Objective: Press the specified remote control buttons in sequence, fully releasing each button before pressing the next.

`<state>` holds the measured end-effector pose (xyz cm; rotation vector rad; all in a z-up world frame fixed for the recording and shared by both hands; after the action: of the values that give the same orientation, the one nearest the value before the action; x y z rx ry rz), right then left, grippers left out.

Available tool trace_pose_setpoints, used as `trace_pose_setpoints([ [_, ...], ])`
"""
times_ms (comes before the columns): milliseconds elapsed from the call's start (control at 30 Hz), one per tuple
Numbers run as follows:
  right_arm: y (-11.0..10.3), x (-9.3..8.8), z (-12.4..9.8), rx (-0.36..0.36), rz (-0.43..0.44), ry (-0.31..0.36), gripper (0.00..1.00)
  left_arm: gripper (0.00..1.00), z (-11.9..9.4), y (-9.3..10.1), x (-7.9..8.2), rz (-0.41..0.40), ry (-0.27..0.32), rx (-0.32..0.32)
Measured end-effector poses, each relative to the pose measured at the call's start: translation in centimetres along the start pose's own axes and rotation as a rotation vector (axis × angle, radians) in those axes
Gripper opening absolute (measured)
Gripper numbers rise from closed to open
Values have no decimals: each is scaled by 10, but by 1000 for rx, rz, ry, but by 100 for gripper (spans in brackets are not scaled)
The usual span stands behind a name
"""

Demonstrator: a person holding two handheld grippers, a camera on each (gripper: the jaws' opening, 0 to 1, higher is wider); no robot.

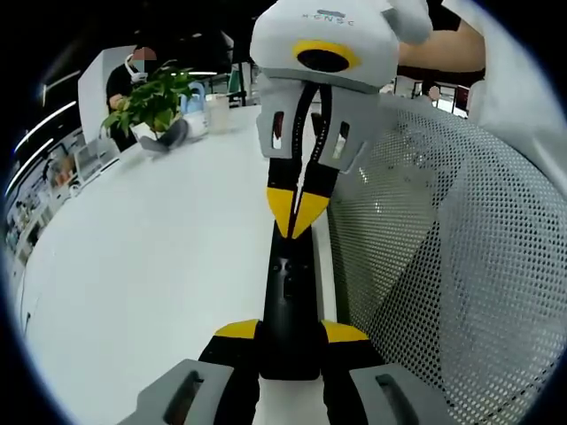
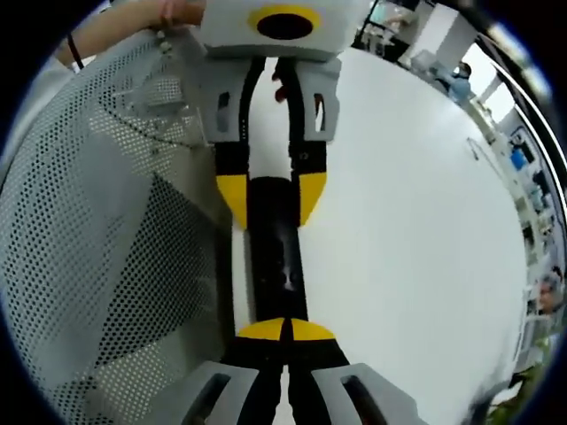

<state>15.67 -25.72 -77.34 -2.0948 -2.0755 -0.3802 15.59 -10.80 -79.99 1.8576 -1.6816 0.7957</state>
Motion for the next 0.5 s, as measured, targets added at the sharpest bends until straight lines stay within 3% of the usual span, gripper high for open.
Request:
trace_pose_setpoints([
  [267,-4,-16,-1,-32,82,172,0,25,0,0,0,2,0,-1],
  [333,-4,-18,-1,-32,139,220,0,25,0,0,0,2,1,-1],
  [500,-5,-23,-1,-31,174,273,0,25,0,0,0,1,2,0],
])
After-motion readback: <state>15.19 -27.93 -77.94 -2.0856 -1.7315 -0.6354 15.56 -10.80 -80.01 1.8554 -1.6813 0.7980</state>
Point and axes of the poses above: the point that each gripper's makers call its tool centre point, and the gripper's own axes: z roughly forward along the fingers, y roughly to its right, x roughly out of its top, the point moved 9 cm from there along -z, roughly backward along the fingers, and after that the axes turned 2 degrees about x, right-handed, at the moved point
